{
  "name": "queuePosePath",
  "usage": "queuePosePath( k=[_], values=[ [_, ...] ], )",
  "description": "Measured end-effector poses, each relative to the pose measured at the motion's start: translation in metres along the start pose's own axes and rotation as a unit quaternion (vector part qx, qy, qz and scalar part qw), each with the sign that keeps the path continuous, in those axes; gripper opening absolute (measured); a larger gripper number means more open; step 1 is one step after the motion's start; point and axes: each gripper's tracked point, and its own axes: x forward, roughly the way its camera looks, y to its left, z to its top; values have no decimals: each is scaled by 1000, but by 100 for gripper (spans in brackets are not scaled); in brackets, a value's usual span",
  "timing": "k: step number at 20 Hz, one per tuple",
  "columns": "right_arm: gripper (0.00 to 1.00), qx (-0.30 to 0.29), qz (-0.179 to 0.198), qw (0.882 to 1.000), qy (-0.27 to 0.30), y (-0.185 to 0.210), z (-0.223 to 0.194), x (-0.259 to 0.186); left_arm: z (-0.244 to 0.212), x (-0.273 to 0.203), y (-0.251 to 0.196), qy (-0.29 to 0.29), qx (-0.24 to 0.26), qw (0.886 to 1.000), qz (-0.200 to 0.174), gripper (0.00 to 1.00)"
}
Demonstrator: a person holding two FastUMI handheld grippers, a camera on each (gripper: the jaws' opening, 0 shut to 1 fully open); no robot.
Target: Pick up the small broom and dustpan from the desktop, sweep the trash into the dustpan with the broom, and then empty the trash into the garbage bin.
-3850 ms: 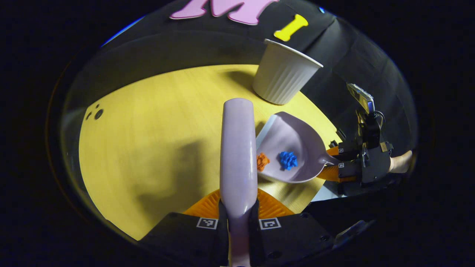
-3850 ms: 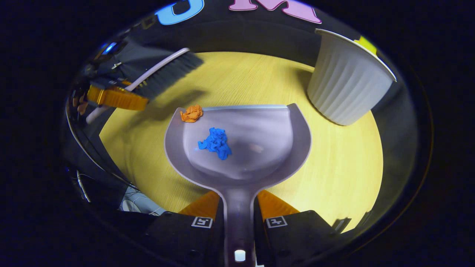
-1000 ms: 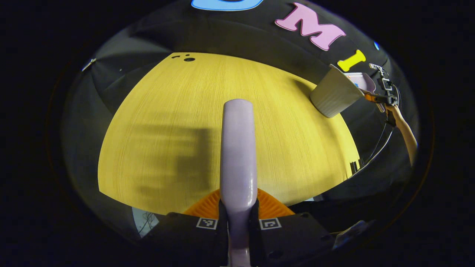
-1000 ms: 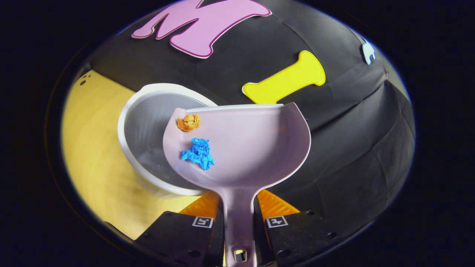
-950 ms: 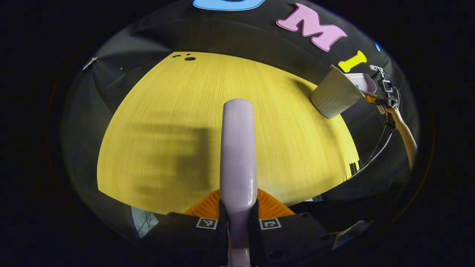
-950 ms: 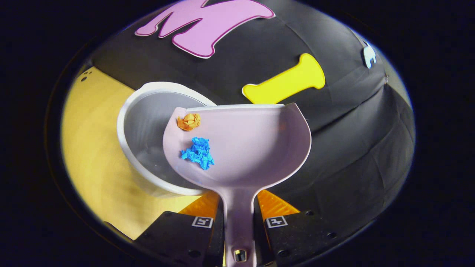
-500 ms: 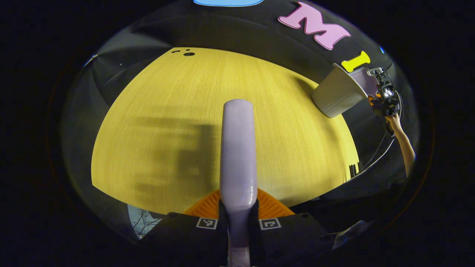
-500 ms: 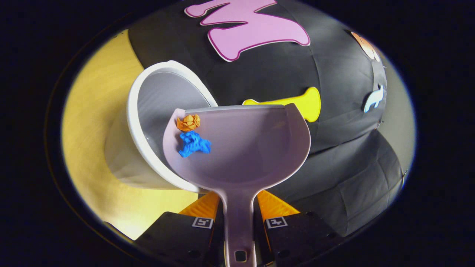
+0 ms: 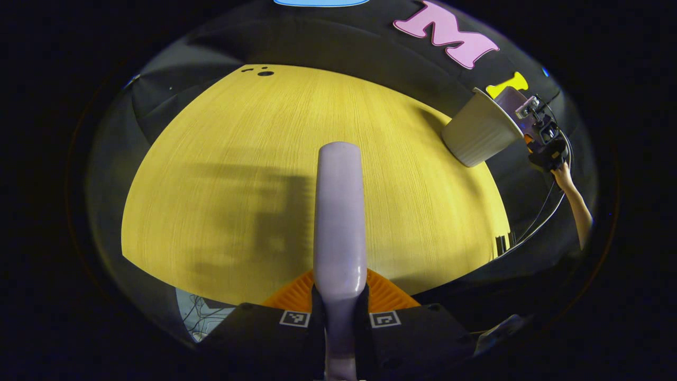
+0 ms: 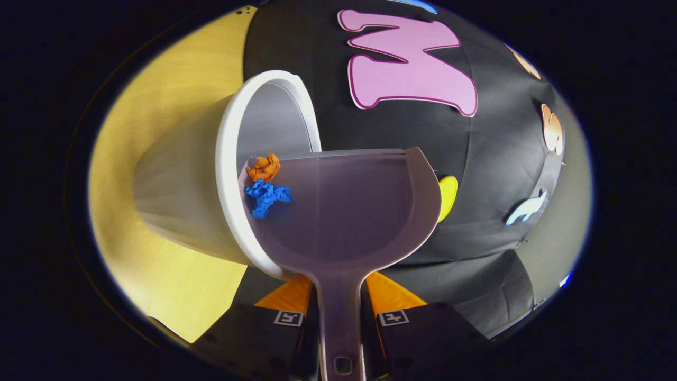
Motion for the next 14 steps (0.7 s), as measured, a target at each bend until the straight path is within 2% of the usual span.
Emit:
queuePosePath(
  k=[4, 14],
  values=[
    [36, -35, 2, 999, -10, -1, -3, -1, 0, 4, -2, 2, 3, 1000, 2, 27],
    [37, -15, 22, 1000, -1, 3, -6, -1, 6, 9, -7, 1, 7, 1000, 2, 27]
  ],
)
